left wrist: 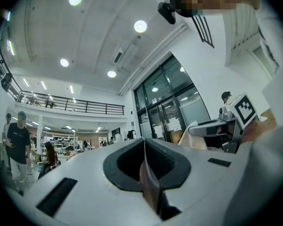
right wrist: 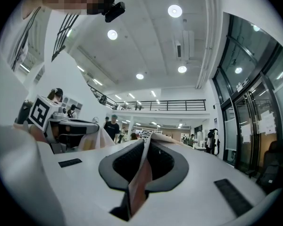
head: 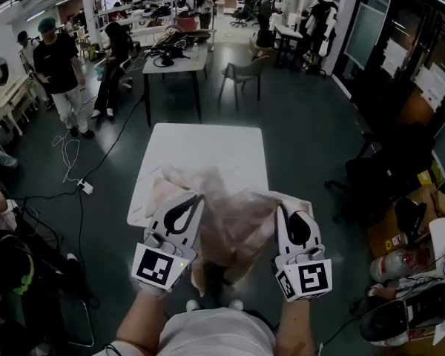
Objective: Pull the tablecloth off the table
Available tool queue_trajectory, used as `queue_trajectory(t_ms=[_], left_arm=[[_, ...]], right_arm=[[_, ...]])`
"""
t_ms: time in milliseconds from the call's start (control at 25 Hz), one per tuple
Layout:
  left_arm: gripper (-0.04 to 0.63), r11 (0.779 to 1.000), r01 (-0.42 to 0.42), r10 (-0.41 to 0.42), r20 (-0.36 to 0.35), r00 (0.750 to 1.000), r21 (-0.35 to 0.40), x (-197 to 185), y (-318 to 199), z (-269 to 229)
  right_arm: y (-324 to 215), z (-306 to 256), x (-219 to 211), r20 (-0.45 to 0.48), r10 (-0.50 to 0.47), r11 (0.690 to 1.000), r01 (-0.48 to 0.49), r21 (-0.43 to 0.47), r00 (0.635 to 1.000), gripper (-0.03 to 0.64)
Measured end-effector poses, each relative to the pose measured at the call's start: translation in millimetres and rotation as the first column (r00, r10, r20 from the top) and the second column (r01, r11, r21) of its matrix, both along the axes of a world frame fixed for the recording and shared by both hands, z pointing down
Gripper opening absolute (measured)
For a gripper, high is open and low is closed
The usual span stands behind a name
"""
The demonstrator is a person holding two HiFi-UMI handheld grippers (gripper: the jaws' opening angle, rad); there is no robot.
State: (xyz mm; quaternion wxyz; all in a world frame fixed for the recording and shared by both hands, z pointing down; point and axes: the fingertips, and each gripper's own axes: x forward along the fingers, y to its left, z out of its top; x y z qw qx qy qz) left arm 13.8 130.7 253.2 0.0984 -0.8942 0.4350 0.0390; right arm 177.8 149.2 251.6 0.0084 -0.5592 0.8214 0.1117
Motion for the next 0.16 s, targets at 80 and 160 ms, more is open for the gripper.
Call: queue_trajectory(t_ms=[80, 160], left_arm=[[0.018, 1.000, 0.001, -0.001, -0.004, 1.000, -0.009, -0.6, -2.4, 1.5], [0.018, 1.000, 0.001, -0.001, -0.004, 1.000, -0.018, -0.9, -4.3, 3.5]], right_arm=[[-2.0, -0.4, 0.7, -0.002, 0.000, 1.000, 0.000, -0.003, 1.000, 0.026], [-3.5, -0.9, 1.3, -0.005, 0.000, 1.000, 0.000, -0.006, 1.000, 0.026]])
